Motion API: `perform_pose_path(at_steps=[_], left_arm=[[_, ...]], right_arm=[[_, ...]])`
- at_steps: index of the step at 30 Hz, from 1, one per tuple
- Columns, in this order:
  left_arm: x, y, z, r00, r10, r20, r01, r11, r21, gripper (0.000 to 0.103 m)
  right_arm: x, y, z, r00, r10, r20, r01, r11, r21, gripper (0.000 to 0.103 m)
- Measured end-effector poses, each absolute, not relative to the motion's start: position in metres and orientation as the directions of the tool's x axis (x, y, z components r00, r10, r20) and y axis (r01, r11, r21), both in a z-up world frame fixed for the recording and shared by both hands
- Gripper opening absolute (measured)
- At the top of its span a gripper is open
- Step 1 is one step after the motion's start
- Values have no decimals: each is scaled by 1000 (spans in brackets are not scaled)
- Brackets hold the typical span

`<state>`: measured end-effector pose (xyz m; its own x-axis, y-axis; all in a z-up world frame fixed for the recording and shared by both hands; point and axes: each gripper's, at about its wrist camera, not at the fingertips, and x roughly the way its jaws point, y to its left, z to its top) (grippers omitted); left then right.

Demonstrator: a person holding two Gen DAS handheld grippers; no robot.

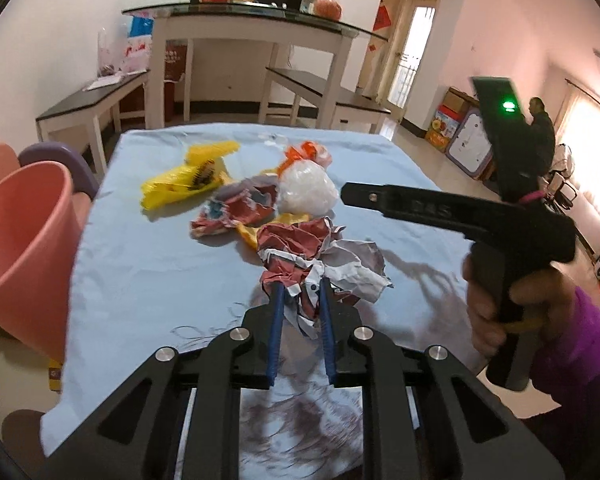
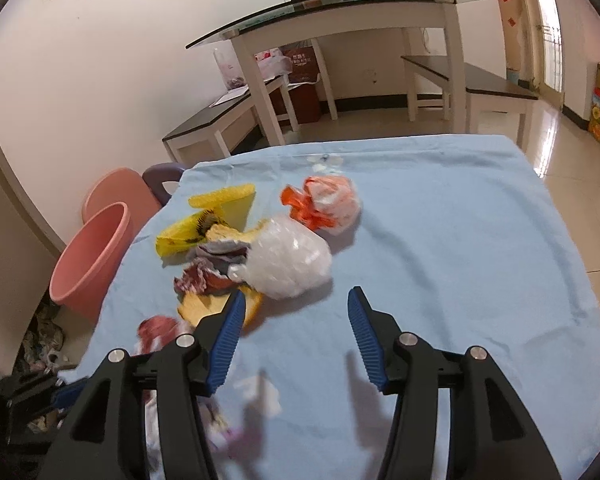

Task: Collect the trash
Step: 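Grasp the crumpled red-white wrapper with the left gripper while the right grasps the clear bag, then carry the wrapper and clear bag with both grippers over the pink bucket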

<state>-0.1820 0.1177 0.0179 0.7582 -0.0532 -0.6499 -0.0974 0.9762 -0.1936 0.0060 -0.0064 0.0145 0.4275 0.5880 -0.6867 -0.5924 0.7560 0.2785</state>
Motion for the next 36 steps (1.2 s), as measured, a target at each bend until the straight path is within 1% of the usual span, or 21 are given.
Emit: perform_pose_path(at_steps=[7,13,15,16,17,18,20,22,27,32,36], left_arm=[[-190,137,20,761,-17,-648,-161,963,-214,17],[-191,144,19,758,-12,-653,-177,959,-223,17],[-191,147,20,758,-10,-652,-182,957,-226,17],[-191,149,20,758,-9,-652,-185,956,-228,17],[-191,149,20,758,-8,-652,-188,955,-230,17],[-191,150,20,760,-7,-650,-191,953,-234,17],[-192,152,21,762,-9,-647,-193,951,-240,17],[-192,152,21,765,-7,-644,-193,951,-239,17],[-196,153,26,776,3,-630,-199,950,-241,17],[-200,161,30,787,38,-615,-231,944,-237,17],[-207,173,40,801,90,-592,-273,934,-229,17]], right_arm=[[29,21,16,429,589,-685,-581,760,290,58],[50,32,-1,382,553,-741,-544,782,303,58],[53,30,-8,350,555,-755,-530,782,329,58],[54,28,-11,342,560,-755,-527,779,339,56],[52,26,-13,336,566,-753,-525,776,349,48],[51,23,-13,333,574,-748,-526,772,358,44],[48,20,-12,332,581,-743,-533,766,360,32],[44,16,-10,349,576,-739,-539,769,344,28],[32,-1,2,392,580,-714,-537,775,335,23],[17,-11,23,455,584,-672,-556,776,298,23],[4,-5,43,472,617,-630,-599,749,283,23]])
